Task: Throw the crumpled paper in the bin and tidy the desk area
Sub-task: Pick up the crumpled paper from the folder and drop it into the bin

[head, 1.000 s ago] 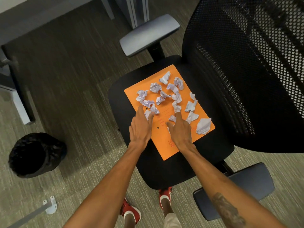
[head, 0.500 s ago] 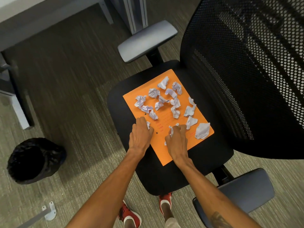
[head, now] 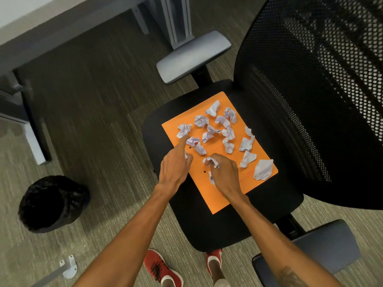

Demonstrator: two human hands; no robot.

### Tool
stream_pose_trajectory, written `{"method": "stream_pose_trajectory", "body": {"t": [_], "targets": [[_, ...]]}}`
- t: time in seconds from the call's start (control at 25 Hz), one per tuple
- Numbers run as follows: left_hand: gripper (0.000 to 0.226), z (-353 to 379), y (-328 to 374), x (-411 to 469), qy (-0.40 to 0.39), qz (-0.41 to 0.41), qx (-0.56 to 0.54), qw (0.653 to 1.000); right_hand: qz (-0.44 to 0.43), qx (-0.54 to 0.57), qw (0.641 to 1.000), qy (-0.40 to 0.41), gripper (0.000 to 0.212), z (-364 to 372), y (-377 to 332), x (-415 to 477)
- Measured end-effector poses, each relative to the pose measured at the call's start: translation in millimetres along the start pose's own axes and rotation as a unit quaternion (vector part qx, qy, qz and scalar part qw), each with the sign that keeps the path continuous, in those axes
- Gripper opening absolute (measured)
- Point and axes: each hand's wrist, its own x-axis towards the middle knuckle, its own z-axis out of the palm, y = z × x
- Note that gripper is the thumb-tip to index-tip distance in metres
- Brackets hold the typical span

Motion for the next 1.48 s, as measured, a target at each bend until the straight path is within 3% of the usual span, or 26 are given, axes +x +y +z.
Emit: {"method": "stream_pose_trajectory", "body": {"t": [0.24,0.4,0.68,0.84,0.96,1.24,1.36,1.48], "targets": [[0.079,6.4,4.7,24.1,-0.092,0.005,0.053,0.994,0.135,0.073,0.987,0.037,0.029,-0.6,-12.0,30.5],[0.092,18.2,14.6,26.4,-0.086,-0.035,0.044,0.995,0.168,0.07,0.982,0.046,0.048,-2.7,-13.6,32.9],[0.037,33.3,19.1,27.5,-0.068,-0.028,0.069,0.995,0.193,0.065,0.979,0.002,0.049,0.7,-3.3,25.8],[0.029,29.4,22.5,19.8,-0.071,-0.035,0.022,0.997,0.223,0.137,0.965,0.004,0.041,-2.4,-8.4,17.3],[0.027,21.3,23.4,9.5,-0.056,-0.083,-0.084,0.991,0.217,0.182,0.959,0.016,0.05,-2.6,-17.2,12.2],[0.021,-21.2,-8.3,-5.2,0.044,-0.225,-0.245,0.942,0.232,0.292,0.928,-0.026,0.03,24.6,-72.9,10.9],[0.018,-58.1,-67.6,-10.1,0.124,-0.295,-0.308,0.896,0.213,0.328,0.918,-0.06,0.017,71.2,-123.1,2.7],[0.015,-69.2,-86.8,-16.8,0.148,-0.322,-0.341,0.871,0.21,0.407,0.886,-0.074,0.007,91.5,-133.3,5.5]]}}
